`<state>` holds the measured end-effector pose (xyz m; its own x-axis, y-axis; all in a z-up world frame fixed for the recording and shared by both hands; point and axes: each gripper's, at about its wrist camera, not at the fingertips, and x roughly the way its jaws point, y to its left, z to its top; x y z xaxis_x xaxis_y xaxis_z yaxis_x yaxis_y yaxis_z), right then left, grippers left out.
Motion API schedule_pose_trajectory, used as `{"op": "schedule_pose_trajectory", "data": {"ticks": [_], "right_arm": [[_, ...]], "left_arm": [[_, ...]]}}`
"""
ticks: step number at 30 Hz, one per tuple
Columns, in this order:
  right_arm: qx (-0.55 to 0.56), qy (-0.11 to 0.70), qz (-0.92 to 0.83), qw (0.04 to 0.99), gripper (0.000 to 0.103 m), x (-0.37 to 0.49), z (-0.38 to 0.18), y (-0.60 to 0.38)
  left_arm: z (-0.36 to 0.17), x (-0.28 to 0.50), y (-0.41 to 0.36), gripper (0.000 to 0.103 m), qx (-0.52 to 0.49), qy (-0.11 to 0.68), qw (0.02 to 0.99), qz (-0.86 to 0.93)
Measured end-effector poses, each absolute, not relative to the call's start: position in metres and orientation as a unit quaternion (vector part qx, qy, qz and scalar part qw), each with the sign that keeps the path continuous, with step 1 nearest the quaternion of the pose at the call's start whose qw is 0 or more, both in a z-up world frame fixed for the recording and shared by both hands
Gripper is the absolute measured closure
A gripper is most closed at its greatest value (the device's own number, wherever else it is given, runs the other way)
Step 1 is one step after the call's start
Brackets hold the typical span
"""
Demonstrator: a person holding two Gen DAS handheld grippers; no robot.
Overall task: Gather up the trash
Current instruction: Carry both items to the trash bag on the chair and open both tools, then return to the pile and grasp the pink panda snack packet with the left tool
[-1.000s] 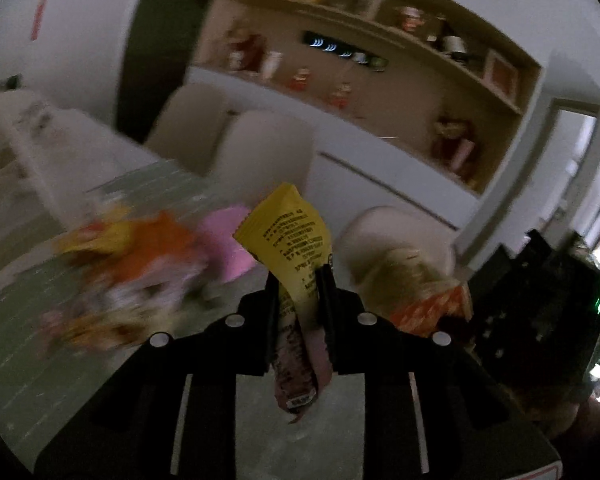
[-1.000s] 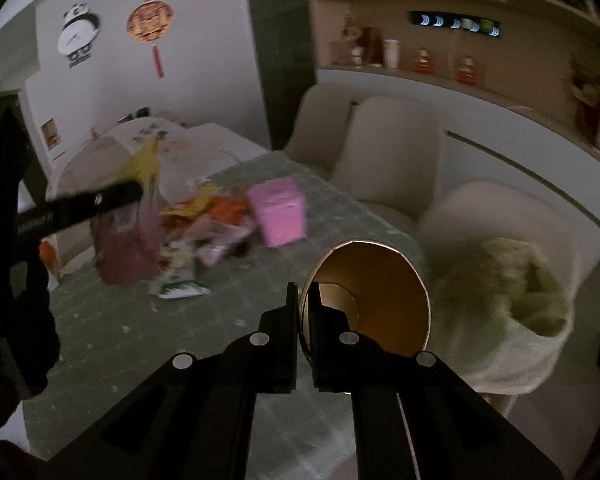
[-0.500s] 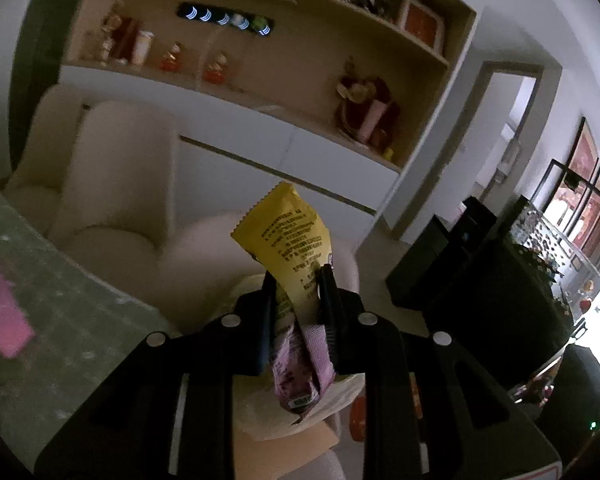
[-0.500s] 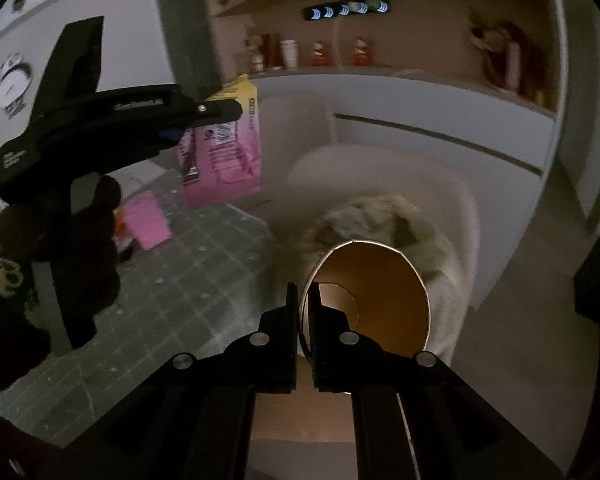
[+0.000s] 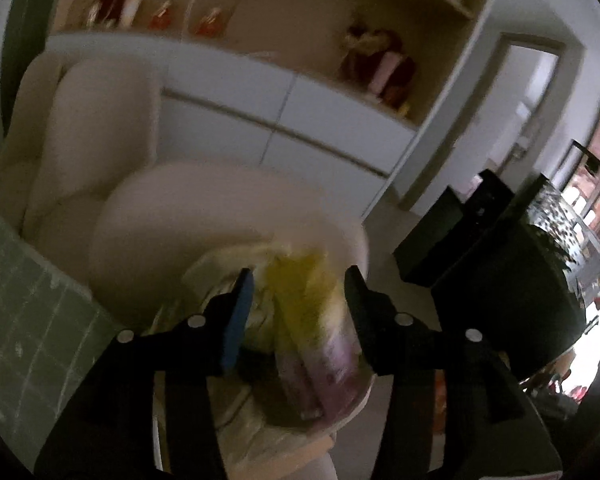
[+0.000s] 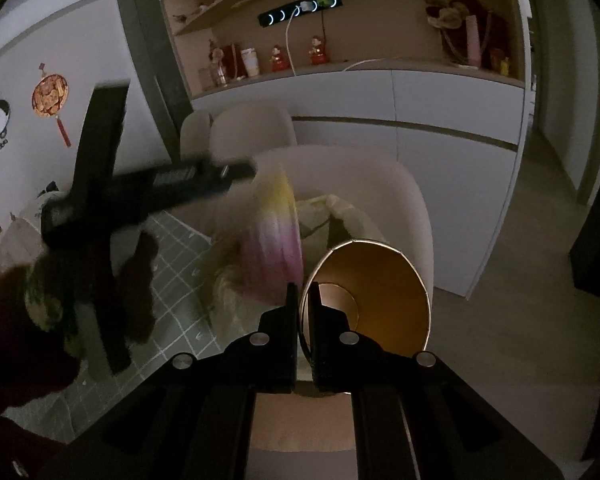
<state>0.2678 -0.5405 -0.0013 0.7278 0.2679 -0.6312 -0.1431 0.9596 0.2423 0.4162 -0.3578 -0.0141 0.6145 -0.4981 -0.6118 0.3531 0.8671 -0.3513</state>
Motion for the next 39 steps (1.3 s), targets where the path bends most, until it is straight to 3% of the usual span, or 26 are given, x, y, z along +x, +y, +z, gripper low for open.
{"op": "schedule_pose_trajectory", "data": {"ticks": [12, 17, 19, 21, 22, 33, 39], "right_arm": [[0.072, 0.361, 0.159, 0.916, 0.096, 0.335, 0.003, -0.519], [0.057, 0.415, 0.183, 0.890, 0.095, 0.376, -0.019, -0.491], [0.043, 0.421, 0.173, 0.889, 0.093, 0.383, -0.025, -0.482], [0.043, 0.414, 0.162, 0.895, 0.064, 0.382, -0.028, -0.479], [0.051, 0.410, 0.161, 0.896, 0.060, 0.379, -0.028, -0.480], [0.028, 0.408, 0.169, 0.897, 0.058, 0.329, -0.017, -0.428], [0.028, 0.377, 0.217, 0.900, 0.058, 0.295, -0.001, -0.357]], "left_arm": [[-0.012, 0.375, -0.302, 0.057, -0.097, 0.384, 0.903, -0.165], [-0.005, 0.356, -0.279, 0.057, -0.107, 0.378, 0.907, -0.151], [-0.004, 0.348, -0.267, 0.056, -0.107, 0.373, 0.910, -0.145], [-0.003, 0.340, -0.252, 0.055, -0.107, 0.371, 0.912, -0.136], [-0.003, 0.337, -0.246, 0.055, -0.109, 0.372, 0.912, -0.132], [-0.021, 0.277, -0.141, 0.055, -0.145, 0.395, 0.904, -0.071], [-0.023, 0.224, -0.037, 0.055, -0.158, 0.382, 0.911, 0.011]]}}
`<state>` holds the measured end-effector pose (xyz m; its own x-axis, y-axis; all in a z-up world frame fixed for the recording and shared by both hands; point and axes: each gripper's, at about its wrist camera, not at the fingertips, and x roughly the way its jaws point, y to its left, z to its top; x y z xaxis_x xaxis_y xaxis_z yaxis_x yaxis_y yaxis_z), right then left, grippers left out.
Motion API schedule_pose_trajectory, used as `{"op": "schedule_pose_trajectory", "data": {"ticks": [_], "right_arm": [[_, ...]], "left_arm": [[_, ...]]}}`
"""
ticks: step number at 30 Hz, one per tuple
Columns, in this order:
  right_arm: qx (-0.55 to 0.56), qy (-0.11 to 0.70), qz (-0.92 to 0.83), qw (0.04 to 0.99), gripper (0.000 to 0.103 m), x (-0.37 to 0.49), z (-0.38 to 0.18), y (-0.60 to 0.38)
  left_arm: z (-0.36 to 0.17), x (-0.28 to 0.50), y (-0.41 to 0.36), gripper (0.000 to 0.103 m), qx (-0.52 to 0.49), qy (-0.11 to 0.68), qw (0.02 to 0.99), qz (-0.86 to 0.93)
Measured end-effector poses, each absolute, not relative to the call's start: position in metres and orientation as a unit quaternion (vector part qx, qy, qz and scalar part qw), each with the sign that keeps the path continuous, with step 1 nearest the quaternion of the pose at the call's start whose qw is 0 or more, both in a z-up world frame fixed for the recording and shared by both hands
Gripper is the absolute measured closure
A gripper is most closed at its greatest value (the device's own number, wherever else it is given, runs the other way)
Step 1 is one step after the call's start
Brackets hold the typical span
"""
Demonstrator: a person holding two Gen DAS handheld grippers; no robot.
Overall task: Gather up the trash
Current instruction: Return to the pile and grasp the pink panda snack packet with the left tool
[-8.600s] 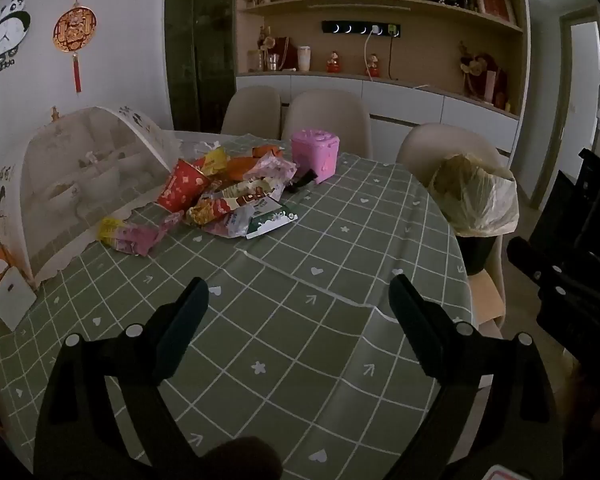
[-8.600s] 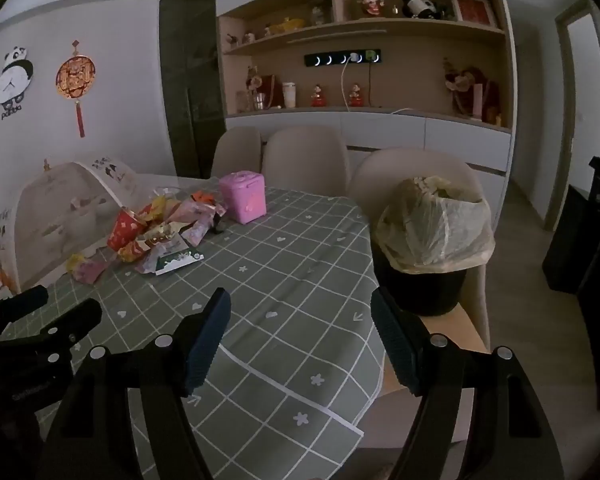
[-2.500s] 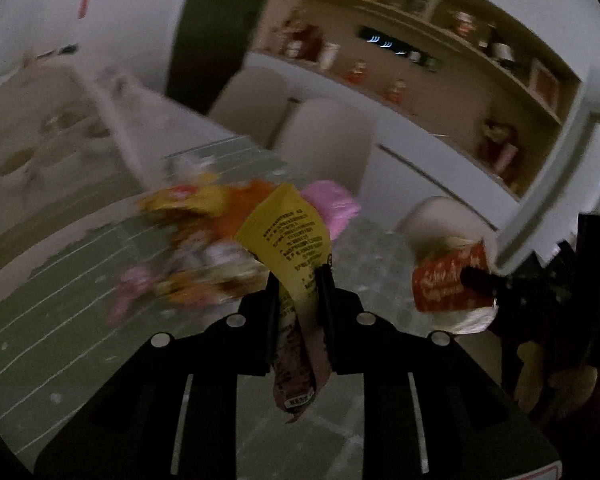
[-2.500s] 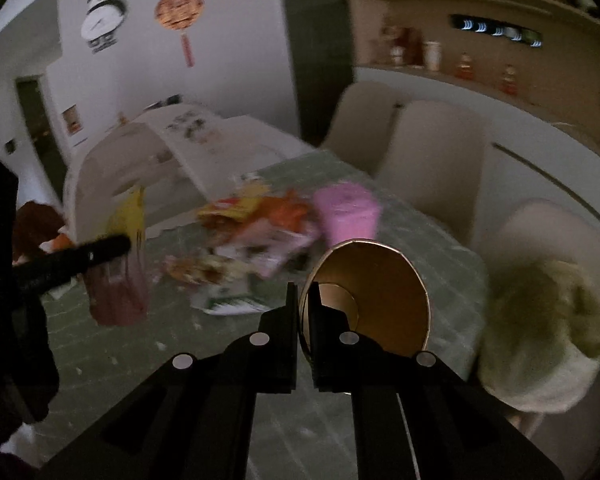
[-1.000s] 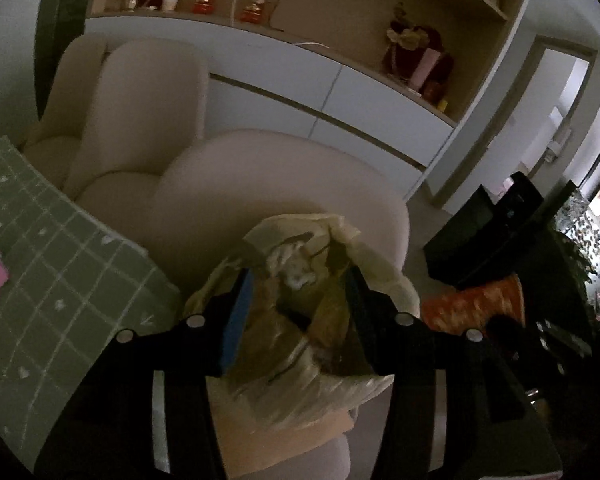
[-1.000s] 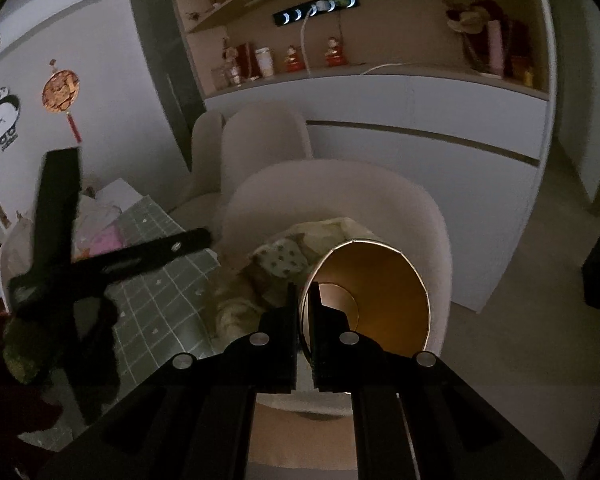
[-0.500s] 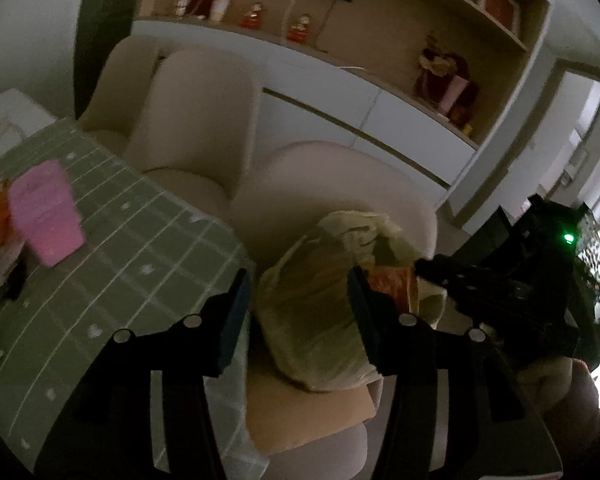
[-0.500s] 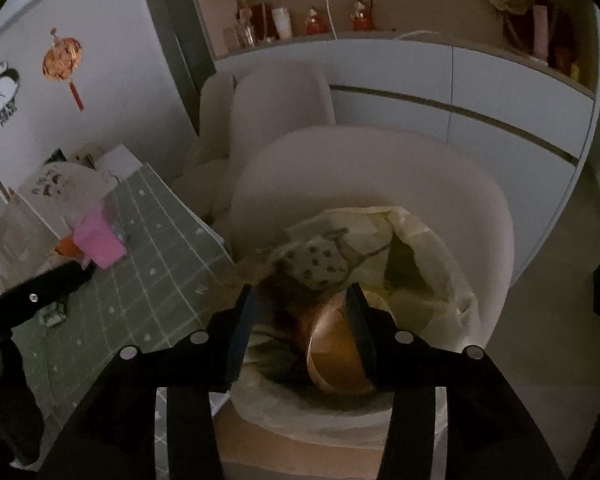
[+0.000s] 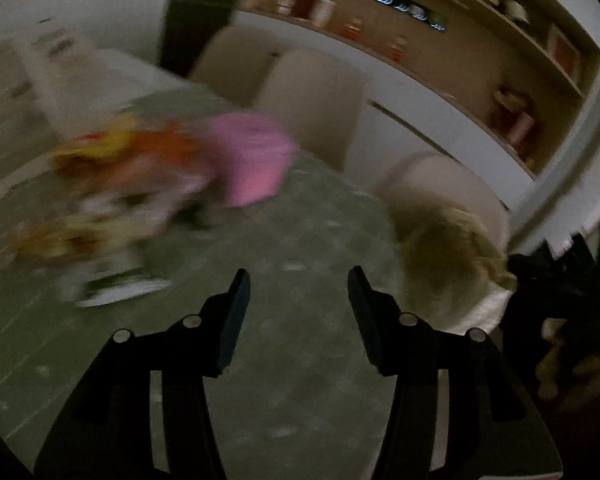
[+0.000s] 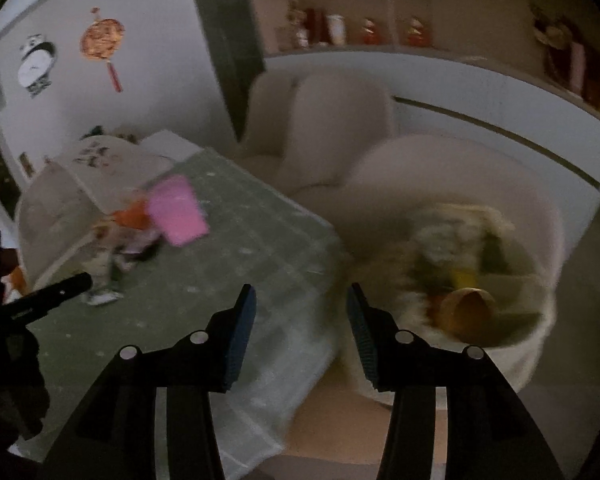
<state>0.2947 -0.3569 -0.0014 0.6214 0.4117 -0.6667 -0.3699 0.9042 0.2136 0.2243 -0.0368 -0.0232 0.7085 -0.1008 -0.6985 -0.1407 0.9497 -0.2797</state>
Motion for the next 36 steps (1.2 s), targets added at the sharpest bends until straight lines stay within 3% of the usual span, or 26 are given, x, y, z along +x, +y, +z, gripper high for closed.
{"op": "schedule_pose_trajectory", "data": {"ticks": [8, 15, 23, 29, 36], "right_arm": [[0.017, 0.366, 0.254, 0.895, 0.058, 0.280, -0.001, -0.243], [-0.029, 0.382, 0.269, 0.884, 0.058, 0.279, -0.012, -0.171], [-0.065, 0.406, 0.308, 0.858, 0.058, 0.293, -0.028, -0.129], [-0.094, 0.392, 0.395, 0.825, 0.058, 0.304, -0.025, -0.069], [-0.125, 0.394, 0.500, 0.761, 0.059, 0.307, -0.035, 0.018]], "left_arm": [[-0.035, 0.166, 0.106, 0.055, -0.180, 0.360, 0.908, 0.120], [-0.057, 0.189, 0.198, 0.055, -0.106, 0.384, 0.913, 0.086], [-0.097, 0.229, 0.224, 0.055, -0.121, 0.457, 0.879, 0.055], [-0.098, 0.224, 0.214, 0.083, -0.137, 0.463, 0.874, 0.053], [-0.094, 0.193, 0.209, 0.086, -0.205, 0.453, 0.865, 0.062]]}}
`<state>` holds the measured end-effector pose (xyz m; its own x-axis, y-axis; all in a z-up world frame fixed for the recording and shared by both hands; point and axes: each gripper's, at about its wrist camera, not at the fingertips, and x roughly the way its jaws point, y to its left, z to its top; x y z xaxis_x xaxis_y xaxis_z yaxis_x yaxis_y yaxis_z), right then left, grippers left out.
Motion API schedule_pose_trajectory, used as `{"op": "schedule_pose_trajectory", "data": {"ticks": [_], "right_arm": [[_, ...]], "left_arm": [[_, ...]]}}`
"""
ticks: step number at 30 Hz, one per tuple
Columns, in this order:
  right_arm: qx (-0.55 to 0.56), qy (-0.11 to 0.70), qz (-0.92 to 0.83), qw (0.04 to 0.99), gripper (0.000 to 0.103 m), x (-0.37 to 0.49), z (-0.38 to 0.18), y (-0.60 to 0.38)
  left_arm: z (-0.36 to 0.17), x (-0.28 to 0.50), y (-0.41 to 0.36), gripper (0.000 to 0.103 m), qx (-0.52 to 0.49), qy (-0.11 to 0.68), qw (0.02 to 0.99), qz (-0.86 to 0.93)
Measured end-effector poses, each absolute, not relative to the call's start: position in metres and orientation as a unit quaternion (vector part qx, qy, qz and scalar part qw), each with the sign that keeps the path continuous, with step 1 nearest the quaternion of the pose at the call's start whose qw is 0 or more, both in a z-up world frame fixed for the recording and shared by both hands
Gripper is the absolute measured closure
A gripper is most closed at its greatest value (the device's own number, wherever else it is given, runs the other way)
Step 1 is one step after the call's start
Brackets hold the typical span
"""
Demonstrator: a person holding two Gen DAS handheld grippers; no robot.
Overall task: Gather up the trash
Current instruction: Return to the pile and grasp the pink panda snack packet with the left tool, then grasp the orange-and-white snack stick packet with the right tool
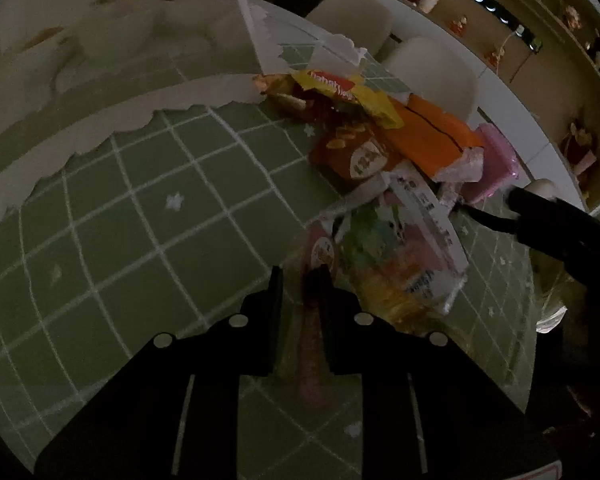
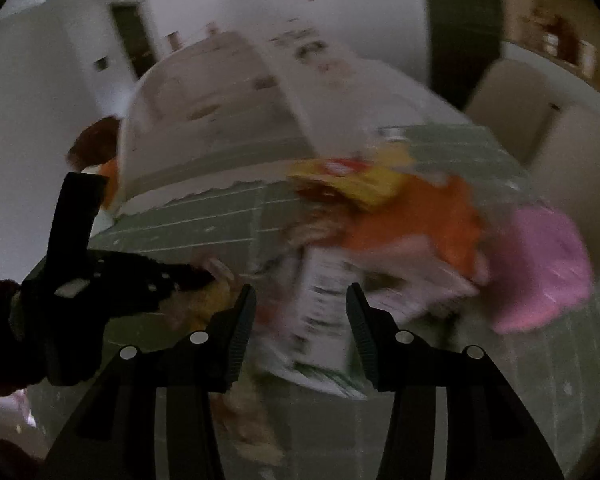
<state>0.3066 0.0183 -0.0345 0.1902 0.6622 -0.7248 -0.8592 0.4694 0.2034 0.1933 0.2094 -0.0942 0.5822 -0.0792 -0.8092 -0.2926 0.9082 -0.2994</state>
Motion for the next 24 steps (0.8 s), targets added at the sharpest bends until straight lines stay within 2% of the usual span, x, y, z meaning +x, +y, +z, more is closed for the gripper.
{"op": "schedule_pose_trajectory", "data": {"ticks": [8, 13, 14, 15, 16, 19, 24], "right_arm": [[-0.146, 0.421, 0.550, 0.706, 0.058, 0.273, -0.060, 0.038], [-0.183, 0.454, 0.559, 0.670, 0.058, 0.259, -0.090, 0.037], [-0.189, 0.456, 0.559, 0.667, 0.062, 0.257, -0.092, 0.037], [-0.199, 0.454, 0.555, 0.668, 0.079, 0.254, -0.093, 0.037], [-0.203, 0.455, 0.554, 0.667, 0.083, 0.253, -0.093, 0.035], [-0.180, 0.458, 0.544, 0.680, 0.090, 0.257, -0.087, 0.023], [-0.123, 0.457, 0.507, 0.720, 0.091, 0.270, -0.069, -0.015]], "left_arm": [[-0.087, 0.167, 0.232, 0.086, -0.249, 0.434, 0.861, 0.086], [-0.080, 0.156, 0.244, 0.071, -0.258, 0.419, 0.865, 0.101], [-0.079, 0.155, 0.245, 0.070, -0.257, 0.418, 0.866, 0.100], [-0.078, 0.154, 0.245, 0.067, -0.254, 0.417, 0.867, 0.097], [-0.078, 0.155, 0.245, 0.065, -0.250, 0.418, 0.868, 0.092], [-0.080, 0.161, 0.240, 0.061, -0.228, 0.436, 0.868, 0.069], [-0.084, 0.175, 0.224, 0.060, -0.185, 0.456, 0.868, 0.061]]}}
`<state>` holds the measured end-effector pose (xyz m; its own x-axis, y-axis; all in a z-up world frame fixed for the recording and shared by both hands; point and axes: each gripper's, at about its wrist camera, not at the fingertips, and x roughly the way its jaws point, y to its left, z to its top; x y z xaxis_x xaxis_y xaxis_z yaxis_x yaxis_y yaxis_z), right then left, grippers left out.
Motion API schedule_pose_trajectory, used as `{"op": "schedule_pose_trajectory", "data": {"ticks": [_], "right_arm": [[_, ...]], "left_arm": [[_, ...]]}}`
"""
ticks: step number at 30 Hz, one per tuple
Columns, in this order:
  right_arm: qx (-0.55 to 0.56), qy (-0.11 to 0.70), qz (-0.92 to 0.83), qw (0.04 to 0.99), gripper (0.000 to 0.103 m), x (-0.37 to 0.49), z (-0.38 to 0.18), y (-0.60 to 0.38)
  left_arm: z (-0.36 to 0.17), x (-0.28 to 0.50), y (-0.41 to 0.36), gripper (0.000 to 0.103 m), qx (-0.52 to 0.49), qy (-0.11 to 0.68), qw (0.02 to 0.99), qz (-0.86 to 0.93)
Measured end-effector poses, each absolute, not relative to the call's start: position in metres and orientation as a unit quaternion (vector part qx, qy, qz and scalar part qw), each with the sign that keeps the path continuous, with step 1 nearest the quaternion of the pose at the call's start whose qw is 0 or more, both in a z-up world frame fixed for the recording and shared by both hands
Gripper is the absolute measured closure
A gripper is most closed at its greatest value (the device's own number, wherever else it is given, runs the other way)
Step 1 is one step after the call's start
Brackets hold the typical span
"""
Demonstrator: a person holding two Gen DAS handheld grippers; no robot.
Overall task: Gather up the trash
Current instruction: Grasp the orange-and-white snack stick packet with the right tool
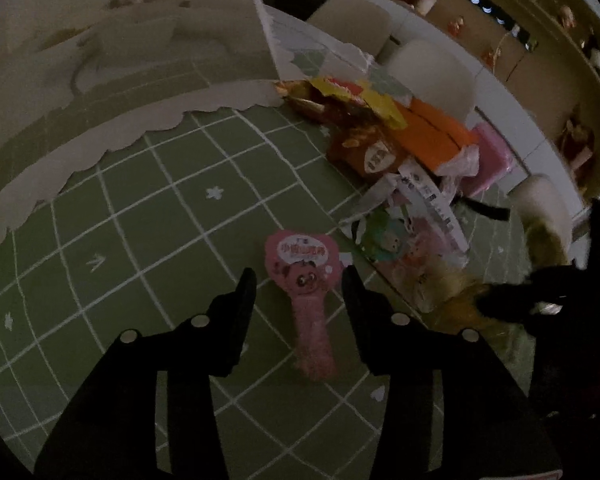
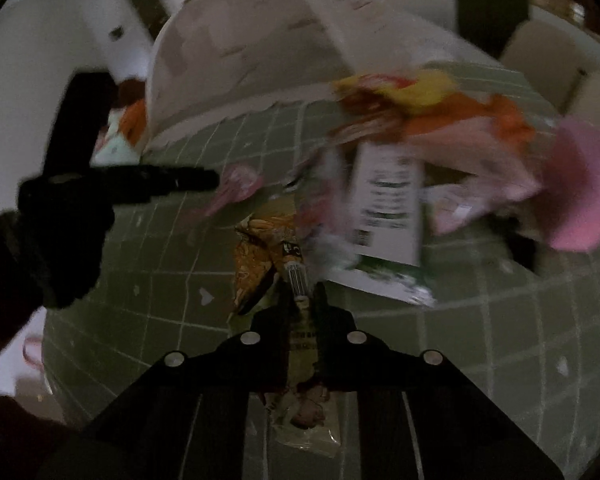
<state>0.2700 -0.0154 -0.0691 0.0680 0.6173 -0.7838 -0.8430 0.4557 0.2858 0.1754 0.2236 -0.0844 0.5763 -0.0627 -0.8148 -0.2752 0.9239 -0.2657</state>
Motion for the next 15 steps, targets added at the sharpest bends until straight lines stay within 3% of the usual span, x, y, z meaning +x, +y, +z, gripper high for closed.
{"op": "schedule_pose_trajectory", "data": {"ticks": [9, 13, 14, 15], "right_arm": [[-0.070, 0.501, 0.368, 0.780, 0.091, 0.282, -0.083, -0.096], [0.000, 0.514, 0.336, 0.790, 0.089, 0.289, -0.091, -0.134], [0.009, 0.508, 0.332, 0.794, 0.078, 0.289, -0.090, -0.139], [0.013, 0.499, 0.331, 0.801, 0.058, 0.288, -0.087, -0.144]], "left_arm": [[-0.095, 0.207, 0.198, 0.060, -0.110, 0.487, 0.862, 0.091], [-0.094, 0.208, 0.187, 0.084, -0.118, 0.487, 0.863, 0.070], [-0.093, 0.206, 0.184, 0.086, -0.119, 0.486, 0.863, 0.066], [-0.093, 0.206, 0.180, 0.089, -0.120, 0.485, 0.864, 0.061]]}}
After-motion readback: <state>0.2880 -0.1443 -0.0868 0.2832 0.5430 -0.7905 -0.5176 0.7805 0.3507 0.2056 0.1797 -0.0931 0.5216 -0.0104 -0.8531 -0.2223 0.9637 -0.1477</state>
